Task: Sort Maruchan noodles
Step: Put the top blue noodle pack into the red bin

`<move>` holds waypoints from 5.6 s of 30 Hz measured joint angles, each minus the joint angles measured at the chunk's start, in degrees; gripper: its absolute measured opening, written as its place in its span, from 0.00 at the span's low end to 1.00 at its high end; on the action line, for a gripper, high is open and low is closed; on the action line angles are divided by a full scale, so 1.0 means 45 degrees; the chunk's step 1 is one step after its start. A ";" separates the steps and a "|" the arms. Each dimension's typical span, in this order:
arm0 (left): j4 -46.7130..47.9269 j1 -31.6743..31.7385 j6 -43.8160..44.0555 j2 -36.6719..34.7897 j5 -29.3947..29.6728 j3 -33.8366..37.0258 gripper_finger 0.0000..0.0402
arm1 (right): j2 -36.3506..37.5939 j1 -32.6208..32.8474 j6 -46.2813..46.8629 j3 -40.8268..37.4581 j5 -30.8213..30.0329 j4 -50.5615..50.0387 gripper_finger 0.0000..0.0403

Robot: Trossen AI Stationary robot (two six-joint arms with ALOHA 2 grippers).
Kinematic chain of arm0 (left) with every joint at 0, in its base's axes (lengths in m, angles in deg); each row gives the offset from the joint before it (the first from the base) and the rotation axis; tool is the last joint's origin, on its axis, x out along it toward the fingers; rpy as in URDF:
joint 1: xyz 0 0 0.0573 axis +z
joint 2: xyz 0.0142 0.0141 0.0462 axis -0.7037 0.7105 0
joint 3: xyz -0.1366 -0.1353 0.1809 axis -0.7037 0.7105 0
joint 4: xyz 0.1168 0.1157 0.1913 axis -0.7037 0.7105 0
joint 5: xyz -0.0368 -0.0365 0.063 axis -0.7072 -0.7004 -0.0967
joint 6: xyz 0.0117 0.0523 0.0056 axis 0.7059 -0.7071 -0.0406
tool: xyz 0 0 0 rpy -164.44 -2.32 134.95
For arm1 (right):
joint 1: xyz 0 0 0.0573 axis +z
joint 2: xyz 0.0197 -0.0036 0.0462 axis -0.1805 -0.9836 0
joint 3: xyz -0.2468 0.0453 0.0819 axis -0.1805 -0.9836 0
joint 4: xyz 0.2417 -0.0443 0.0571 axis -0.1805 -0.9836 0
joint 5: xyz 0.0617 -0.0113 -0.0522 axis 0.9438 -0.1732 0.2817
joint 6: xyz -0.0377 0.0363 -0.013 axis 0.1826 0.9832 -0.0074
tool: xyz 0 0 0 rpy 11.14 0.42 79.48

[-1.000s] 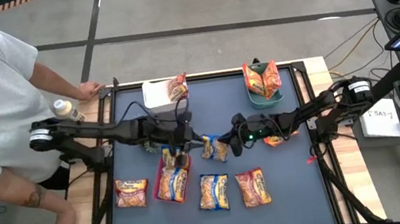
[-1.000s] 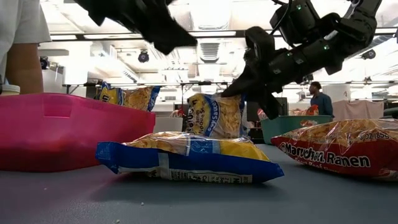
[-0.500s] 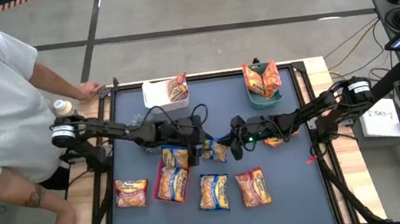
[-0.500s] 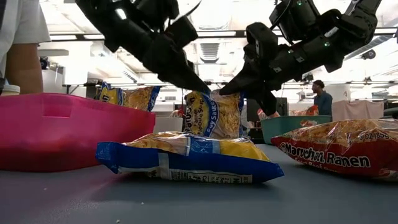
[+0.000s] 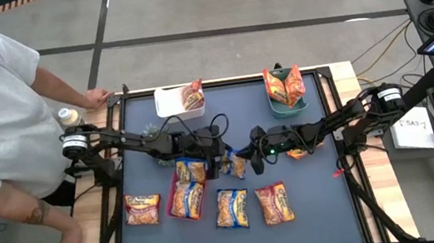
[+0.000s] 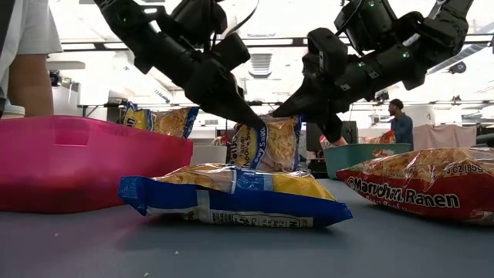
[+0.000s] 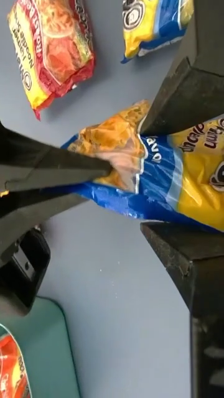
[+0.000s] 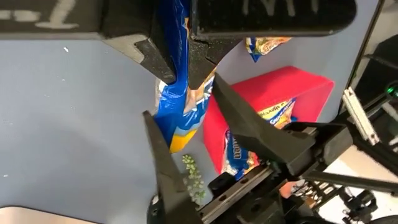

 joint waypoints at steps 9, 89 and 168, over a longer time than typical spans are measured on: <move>-0.0204 0.0013 -0.0297 -0.0005 0.0171 0.0005 0.62 | 0.0000 0.0141 -0.0591 0.0010 0.0098 0.0008 0.02; 1.0409 -0.1643 0.1955 -0.5566 -0.0128 0.0029 0.23 | 0.6236 0.0155 -0.3957 -0.0015 -0.3034 -0.3780 0.40; 1.3677 -0.2512 0.4283 -0.6178 0.0329 -0.1511 0.58 | 0.6212 0.0158 -0.3408 0.0039 -0.3024 -0.3610 0.42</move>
